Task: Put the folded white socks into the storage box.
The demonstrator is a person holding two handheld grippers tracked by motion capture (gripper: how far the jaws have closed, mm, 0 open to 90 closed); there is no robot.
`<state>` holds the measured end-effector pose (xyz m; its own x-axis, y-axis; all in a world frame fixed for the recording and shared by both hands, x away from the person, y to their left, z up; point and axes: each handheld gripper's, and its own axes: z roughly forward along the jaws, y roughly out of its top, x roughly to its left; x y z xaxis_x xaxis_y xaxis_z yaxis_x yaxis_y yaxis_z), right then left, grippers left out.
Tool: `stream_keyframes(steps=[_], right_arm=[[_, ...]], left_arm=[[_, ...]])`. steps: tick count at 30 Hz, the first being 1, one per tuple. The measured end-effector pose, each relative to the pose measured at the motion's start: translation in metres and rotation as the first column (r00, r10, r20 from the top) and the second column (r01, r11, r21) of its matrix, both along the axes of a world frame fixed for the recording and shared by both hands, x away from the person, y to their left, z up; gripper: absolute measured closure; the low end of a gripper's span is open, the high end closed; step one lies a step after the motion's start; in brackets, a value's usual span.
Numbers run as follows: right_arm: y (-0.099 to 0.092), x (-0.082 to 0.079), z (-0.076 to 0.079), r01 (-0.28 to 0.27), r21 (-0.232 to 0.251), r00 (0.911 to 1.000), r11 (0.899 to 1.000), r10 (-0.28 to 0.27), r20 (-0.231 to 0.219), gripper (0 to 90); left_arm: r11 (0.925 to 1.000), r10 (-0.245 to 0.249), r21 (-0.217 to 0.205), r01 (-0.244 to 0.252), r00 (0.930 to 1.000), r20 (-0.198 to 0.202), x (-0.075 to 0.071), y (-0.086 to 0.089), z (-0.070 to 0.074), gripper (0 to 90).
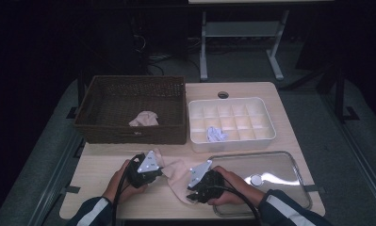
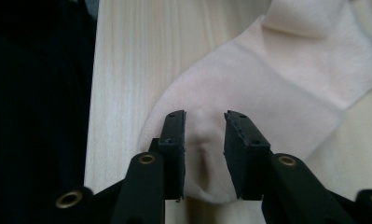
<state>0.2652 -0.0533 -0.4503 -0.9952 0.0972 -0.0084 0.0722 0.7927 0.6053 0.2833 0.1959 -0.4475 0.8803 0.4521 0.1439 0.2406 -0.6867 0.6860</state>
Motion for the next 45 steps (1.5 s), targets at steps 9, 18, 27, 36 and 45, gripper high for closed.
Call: stream_keyframes(steps=[9,18,27,36,45], right_arm=[[-0.005,0.008,0.004,0.106,0.015,0.9930,0.994,-0.107,0.051,81.3],[0.017,0.017,-0.006,0.120,-0.004,0.9905,0.993,-0.119,0.068,75.9],[0.036,0.023,-0.003,0.135,0.056,0.9856,0.989,-0.140,0.095,55.0],[-0.003,0.013,0.015,0.071,0.101,0.9924,0.992,-0.080,0.093,83.1],[0.024,0.006,-0.001,0.002,0.070,0.9930,0.998,-0.010,0.117,82.9]], left_arm=[[0.9925,0.063,-0.109,-0.055,0.9961,0.063,-0.004,0.017,0.024,89.2],[0.9783,0.082,-0.196,-0.065,0.9937,0.076,-0.009,0.025,0.042,89.2],[0.9684,0.108,-0.234,-0.085,0.9899,0.091,-0.012,0.029,0.050,89.2],[0.9640,0.144,-0.240,-0.115,0.9832,0.111,-0.012,0.037,0.056,89.1],[0.9718,0.099,-0.222,-0.079,0.9918,0.081,-0.014,0.026,0.048,89.1]])
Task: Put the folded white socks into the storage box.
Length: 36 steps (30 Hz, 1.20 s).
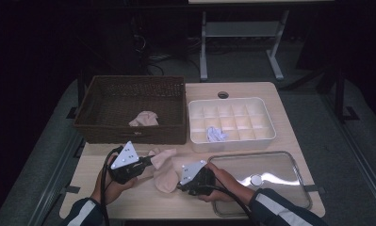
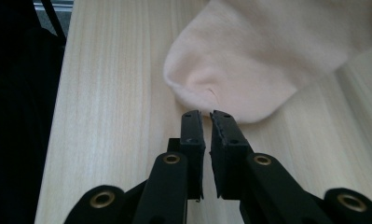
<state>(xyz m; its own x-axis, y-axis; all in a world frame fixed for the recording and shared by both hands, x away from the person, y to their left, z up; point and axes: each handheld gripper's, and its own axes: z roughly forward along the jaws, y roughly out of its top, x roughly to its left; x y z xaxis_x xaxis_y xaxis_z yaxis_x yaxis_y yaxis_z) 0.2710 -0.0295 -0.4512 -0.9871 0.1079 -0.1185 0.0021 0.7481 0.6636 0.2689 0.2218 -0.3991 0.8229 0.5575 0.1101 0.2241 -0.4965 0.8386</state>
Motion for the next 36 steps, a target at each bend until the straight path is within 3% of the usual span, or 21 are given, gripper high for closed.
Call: stream_keyframes(steps=[5,8,10,13,16,18,23,26,27,29,31,32,33,35,36], right_arm=[[0.011,-0.001,-0.008,0.003,-0.037,1.0000,0.999,-0.003,0.005,83.0],[0.013,0.002,-0.009,0.007,-0.029,0.9999,1.000,-0.007,0.009,81.4],[0.008,0.002,-0.005,0.010,-0.027,0.9998,1.000,-0.009,0.015,78.6],[-0.012,0.006,0.009,0.047,0.017,0.9987,0.999,-0.047,0.019,74.6],[-0.034,0.014,0.019,0.132,0.053,0.9913,0.990,-0.131,-0.010,72.9],[-0.043,0.016,0.023,0.160,0.067,0.9867,0.985,-0.158,-0.037,72.5],[-0.049,0.011,0.023,0.157,0.050,0.9874,0.986,-0.156,-0.027,70.6],[-0.048,0.009,0.022,0.165,0.043,0.9859,0.985,-0.164,-0.033,70.1],[-0.049,0.010,0.021,0.159,0.041,0.9872,0.986,-0.158,-0.020,70.0],[-0.049,0.010,0.021,0.167,0.041,0.9859,0.985,-0.166,-0.024,69.7],[-0.049,0.010,0.023,0.179,0.035,0.9836,0.983,-0.178,-0.027,69.6],[-0.049,0.010,0.023,0.179,0.035,0.9836,0.983,-0.178,-0.027,69.6],[-0.051,0.011,0.025,0.195,0.044,0.9806,0.980,-0.194,-0.027,69.2],[-0.052,0.012,0.027,0.200,0.058,0.9798,0.978,-0.199,-0.022,68.5],[-0.052,0.011,0.029,0.213,0.069,0.9767,0.975,-0.211,-0.041,68.2]], left_arm=[[0.9999,-0.011,-0.007,0.011,0.9999,-0.009,-0.001,-0.001,0.000,89.1],[1.0000,-0.002,0.000,0.002,1.0000,-0.005,-0.002,-0.002,0.000,89.1],[1.0000,0.000,0.007,0.000,1.0000,-0.006,-0.004,-0.004,-0.001,89.0],[0.9980,-0.024,0.059,0.023,0.9997,0.007,-0.008,-0.013,-0.005,88.9],[0.9918,-0.065,0.111,0.064,0.9979,0.006,-0.011,-0.027,-0.011,88.8],[0.9867,-0.097,0.130,0.097,0.9952,-0.004,-0.012,-0.038,-0.016,88.7],[0.9670,-0.177,0.180,0.180,0.9837,-0.033,-0.015,-0.063,-0.029,86.6],[0.9551,-0.210,0.202,0.216,0.9763,-0.052,-0.017,-0.074,-0.034,79.0],[0.9545,-0.213,0.202,0.219,0.9756,-0.054,-0.019,-0.076,-0.035,75.9],[0.9609,-0.189,0.198,0.194,0.9810,-0.042,-0.019,-0.074,-0.034,62.5],[0.9730,-0.152,0.167,0.159,0.9869,-0.053,-0.017,-0.061,-0.029,51.0],[0.9730,-0.152,0.167,0.159,0.9869,-0.053,-0.017,-0.061,-0.029,43.4],[0.9786,-0.107,0.172,0.113,0.9932,-0.046,-0.017,-0.047,-0.025,40.1],[0.9837,-0.096,0.144,0.109,0.9913,-0.089,-0.017,-0.033,-0.025,38.3],[0.9865,-0.085,0.129,0.101,0.9888,-0.122,-0.018,-0.025,-0.027,36.1]])
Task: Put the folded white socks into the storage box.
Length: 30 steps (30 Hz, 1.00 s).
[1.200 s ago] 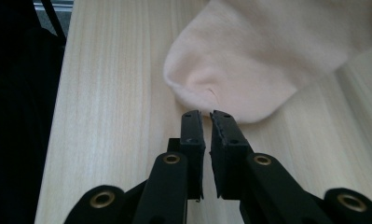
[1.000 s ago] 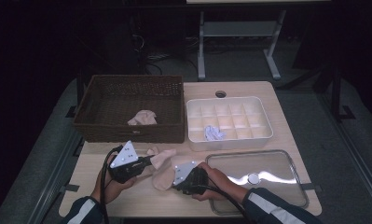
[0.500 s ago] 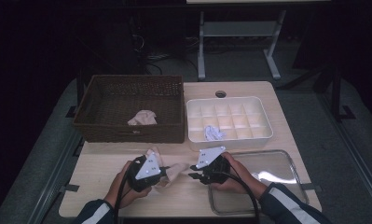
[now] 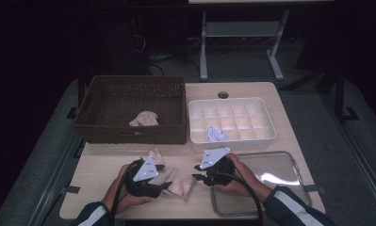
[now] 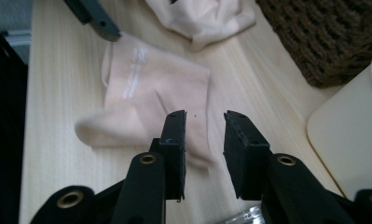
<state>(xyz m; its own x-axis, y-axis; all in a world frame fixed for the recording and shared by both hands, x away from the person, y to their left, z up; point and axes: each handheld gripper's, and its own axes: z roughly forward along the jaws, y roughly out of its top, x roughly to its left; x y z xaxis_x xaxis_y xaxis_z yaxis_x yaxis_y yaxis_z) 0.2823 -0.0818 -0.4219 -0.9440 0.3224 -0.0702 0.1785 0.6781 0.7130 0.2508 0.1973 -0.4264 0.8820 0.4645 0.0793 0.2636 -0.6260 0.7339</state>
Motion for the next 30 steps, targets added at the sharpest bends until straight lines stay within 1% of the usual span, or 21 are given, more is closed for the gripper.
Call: stream_keyframes(steps=[1,2,4,6,7,8,9,10,11,12,13,14,15,17,19,20,23,25,27,28,30], right_arm=[[0.000,-0.001,0.002,0.001,0.010,1.0000,1.000,-0.001,-0.002,67.8],[0.001,-0.002,0.003,-0.002,0.016,1.0000,1.000,0.002,0.001,67.3],[0.005,-0.006,0.004,-0.006,0.020,0.9999,1.000,0.006,-0.009,64.7],[0.010,-0.011,0.004,-0.035,0.014,0.9993,0.999,0.035,-0.015,61.0],[0.013,-0.014,0.003,-0.047,0.015,0.9986,0.999,0.048,-0.021,59.8],[0.014,-0.016,0.002,-0.058,0.005,0.9982,0.998,0.058,-0.018,57.8],[0.015,-0.017,0.001,-0.061,0.003,0.9980,0.998,0.061,-0.016,55.9],[0.015,-0.017,0.001,-0.061,0.003,0.9980,0.998,0.061,-0.016,55.9],[0.016,-0.018,-0.002,-0.066,-0.003,0.9970,0.998,0.066,-0.041,54.4],[0.017,-0.018,-0.004,-0.074,-0.002,0.9954,0.997,0.074,-0.061,53.8],[0.017,-0.016,-0.006,-0.098,-0.008,0.9937,0.995,0.098,-0.055,54.1],[0.017,-0.015,-0.008,-0.118,-0.019,0.9923,0.993,0.118,-0.038,54.7],[0.019,-0.016,-0.011,-0.126,-0.033,0.9908,0.991,0.125,-0.053,54.8],[0.020,-0.017,-0.014,-0.162,-0.047,0.9856,0.986,0.160,-0.056,57.1],[0.021,-0.018,-0.016,-0.172,-0.071,0.9836,0.982,0.167,-0.067,60.6],[0.021,-0.017,-0.018,-0.177,-0.077,0.9828,0.981,0.172,-0.068,63.2],[0.024,-0.017,-0.027,-0.179,-0.120,0.9816,0.977,0.169,-0.090,66.9],[0.025,-0.016,-0.032,-0.177,-0.142,0.9813,0.974,0.164,-0.101,67.4],[0.025,-0.016,-0.031,-0.183,-0.147,0.9807,0.972,0.170,-0.098,67.3],[0.025,-0.015,-0.030,-0.179,-0.152,0.9818,0.972,0.167,-0.091,67.3],[0.024,-0.014,-0.031,-0.179,-0.153,0.9812,0.972,0.164,-0.101,65.8]], left_arm=[[1.0000,0.000,-0.010,-0.001,0.9997,-0.024,-0.001,0.004,-0.002,35.4],[1.0000,0.006,-0.006,-0.006,0.9989,-0.046,-0.002,0.009,-0.007,35.5],[0.9992,0.025,0.033,-0.023,0.9981,-0.056,-0.003,0.010,-0.014,35.4],[0.9997,0.007,0.022,-0.005,0.9956,-0.094,-0.001,0.009,-0.018,35.2],[0.9997,0.007,0.022,-0.005,0.9956,-0.094,-0.001,0.009,-0.018,35.4],[0.9994,-0.002,0.035,0.005,0.9948,-0.102,0.002,0.003,-0.023,35.0],[0.9988,-0.006,0.048,0.011,0.9943,-0.107,0.003,0.001,-0.024,35.1],[0.9988,-0.006,0.048,0.011,0.9943,-0.107,0.003,0.001,-0.024,36.0],[0.9973,0.000,0.073,0.009,0.9925,-0.122,0.007,-0.005,-0.030,36.1],[0.9973,0.001,0.073,0.008,0.9912,-0.132,0.008,-0.006,-0.032,36.3],[0.9970,0.001,0.077,0.009,0.9912,-0.132,0.009,-0.007,-0.033,38.3],[0.9966,0.008,0.082,0.003,0.9917,-0.128,0.010,-0.009,-0.034,40.2],[0.9964,0.007,0.084,0.004,0.9921,-0.125,0.010,-0.009,-0.033,42.9],[0.9963,0.010,0.086,0.000,0.9937,-0.112,0.011,-0.010,-0.033,50.9],[0.9968,0.017,0.080,-0.008,0.9939,-0.109,0.012,-0.010,-0.033,63.3],[0.9973,0.016,0.073,-0.008,0.9939,-0.109,0.012,-0.010,-0.033,71.7],[0.9961,0.018,0.087,-0.011,0.9967,-0.079,0.012,-0.010,-0.033,88.4],[0.9976,0.021,0.067,-0.016,0.9976,-0.066,0.012,-0.009,-0.030,89.7],[0.9974,0.029,0.066,-0.026,0.9991,-0.031,0.011,-0.007,-0.025,89.7],[0.9980,0.037,0.052,-0.037,0.9993,-0.007,0.011,-0.005,-0.022,89.8],[0.9977,0.052,0.043,-0.053,0.9983,0.029,0.011,-0.001,-0.016,89.8]])
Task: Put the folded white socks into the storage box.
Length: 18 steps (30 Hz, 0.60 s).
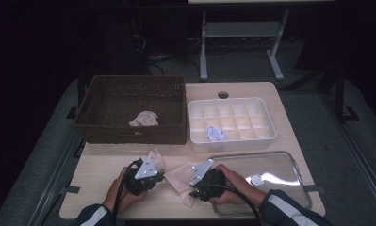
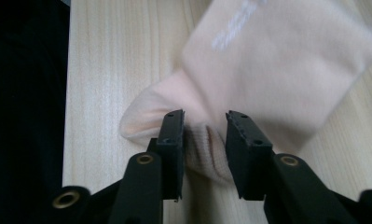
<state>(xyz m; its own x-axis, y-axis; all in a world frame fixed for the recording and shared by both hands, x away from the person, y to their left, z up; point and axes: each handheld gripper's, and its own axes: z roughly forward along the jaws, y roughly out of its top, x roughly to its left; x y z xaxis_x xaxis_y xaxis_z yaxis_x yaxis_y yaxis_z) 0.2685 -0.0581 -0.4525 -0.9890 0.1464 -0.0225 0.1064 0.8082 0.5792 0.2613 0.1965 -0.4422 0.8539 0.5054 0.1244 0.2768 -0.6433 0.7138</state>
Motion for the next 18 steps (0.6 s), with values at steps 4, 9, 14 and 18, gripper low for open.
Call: stream_keyframes(steps=[4,9,14,18], right_arm=[[-0.002,0.000,0.002,0.004,-0.009,0.9999,1.000,-0.004,0.012,65.6],[-0.004,0.003,0.001,0.012,-0.039,0.9997,0.999,-0.011,0.020,65.9],[-0.009,0.004,0.016,0.074,0.078,0.9961,0.994,-0.078,0.043,68.6],[0.000,0.000,0.021,0.104,0.145,0.9928,0.984,-0.112,0.042,75.9]], left_arm=[[0.9991,0.040,-0.014,-0.039,0.9962,0.077,-0.004,0.010,0.012,89.8],[0.9998,0.019,-0.012,-0.018,0.9959,0.088,-0.008,0.016,0.018,89.7],[0.9998,-0.022,0.001,0.022,0.9969,0.076,-0.013,0.012,0.018,89.6],[0.9998,-0.019,0.009,0.019,0.9969,0.076,-0.012,0.010,0.015,89.5]])
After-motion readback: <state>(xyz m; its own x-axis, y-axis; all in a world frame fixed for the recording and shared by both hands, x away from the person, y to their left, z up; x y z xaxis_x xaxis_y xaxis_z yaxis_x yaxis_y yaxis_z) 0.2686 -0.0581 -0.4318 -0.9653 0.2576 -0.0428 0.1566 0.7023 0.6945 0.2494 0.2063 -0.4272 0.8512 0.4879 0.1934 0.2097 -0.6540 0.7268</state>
